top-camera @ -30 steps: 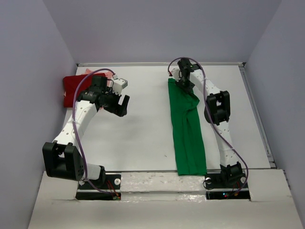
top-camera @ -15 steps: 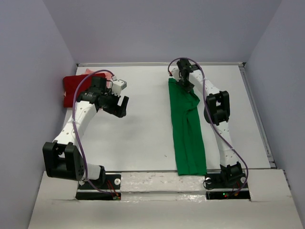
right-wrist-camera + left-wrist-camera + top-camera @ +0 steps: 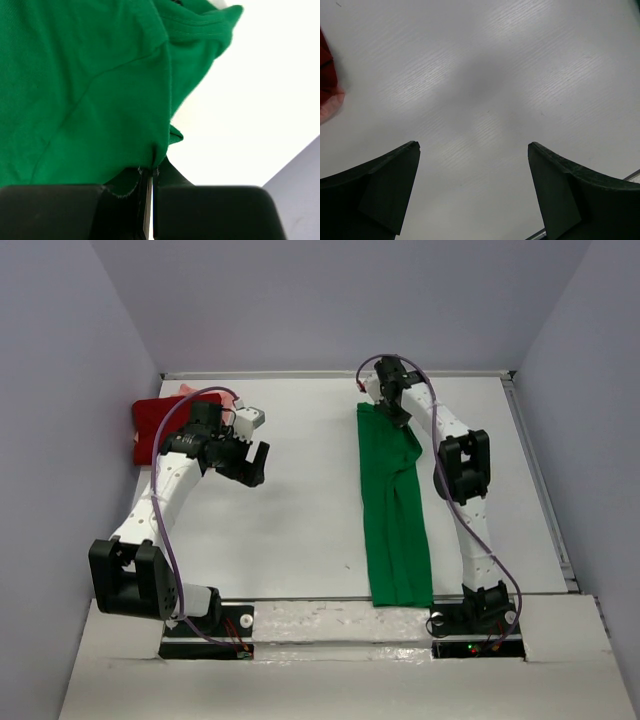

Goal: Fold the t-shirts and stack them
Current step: Rotate the tshirt 90 degrees

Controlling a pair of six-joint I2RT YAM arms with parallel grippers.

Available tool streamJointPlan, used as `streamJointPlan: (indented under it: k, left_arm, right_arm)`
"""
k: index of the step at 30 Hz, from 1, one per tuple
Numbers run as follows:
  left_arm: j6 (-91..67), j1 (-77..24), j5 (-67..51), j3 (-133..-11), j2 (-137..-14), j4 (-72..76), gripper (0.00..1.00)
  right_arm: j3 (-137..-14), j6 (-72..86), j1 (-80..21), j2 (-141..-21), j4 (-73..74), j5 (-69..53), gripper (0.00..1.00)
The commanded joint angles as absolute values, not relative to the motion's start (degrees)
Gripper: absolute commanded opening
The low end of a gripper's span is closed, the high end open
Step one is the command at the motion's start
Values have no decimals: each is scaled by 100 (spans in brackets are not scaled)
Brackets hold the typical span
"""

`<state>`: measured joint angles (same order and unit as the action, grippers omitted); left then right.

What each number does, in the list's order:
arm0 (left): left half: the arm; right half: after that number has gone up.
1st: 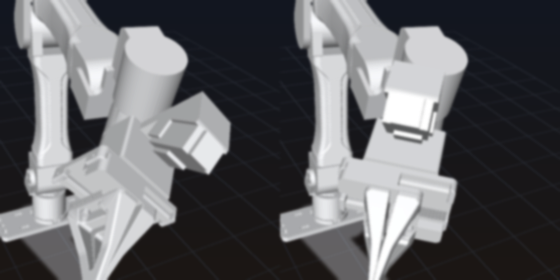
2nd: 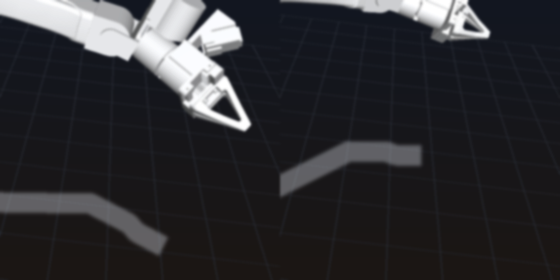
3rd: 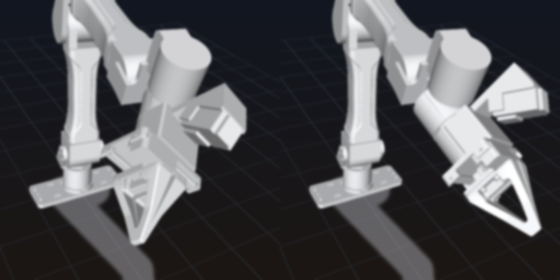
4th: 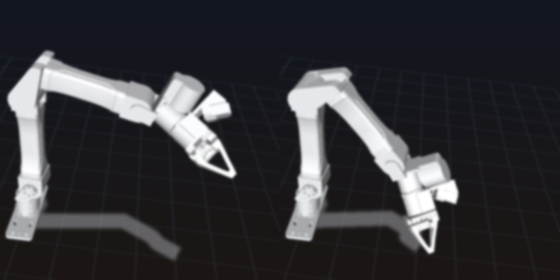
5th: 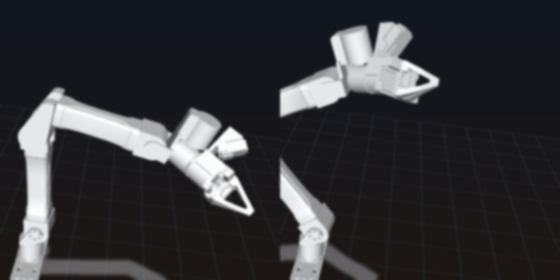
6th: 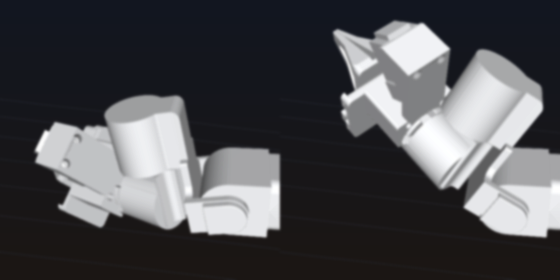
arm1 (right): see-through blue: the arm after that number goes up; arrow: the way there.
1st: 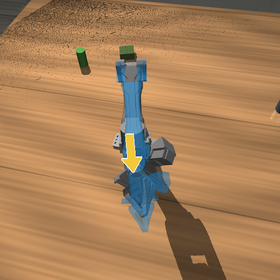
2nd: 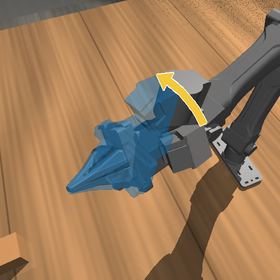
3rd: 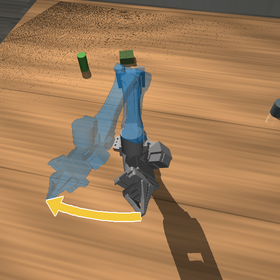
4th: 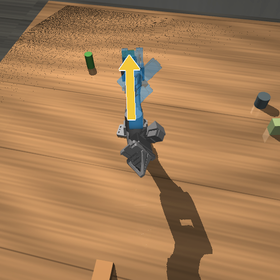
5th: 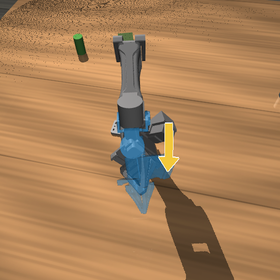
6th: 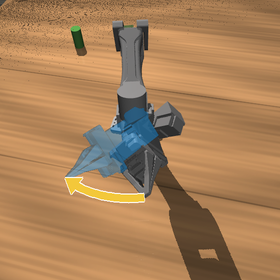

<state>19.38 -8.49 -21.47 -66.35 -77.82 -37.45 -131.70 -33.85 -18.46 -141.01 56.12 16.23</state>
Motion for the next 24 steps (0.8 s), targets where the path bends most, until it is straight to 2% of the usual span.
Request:
streamJointPlan:
  k: [1,24]
  left_arm:
    - [1951,-817,-2303,-6644,-7532,-3683,99]
    - [1951,-817,-2355,-6680,-7585,-3709,99]
  right_arm:
    - [-13184,-3463,-1828,-13570,5432,1758,0]
    - [-12902,-3560,-1828,-13737,5590,2346,0]
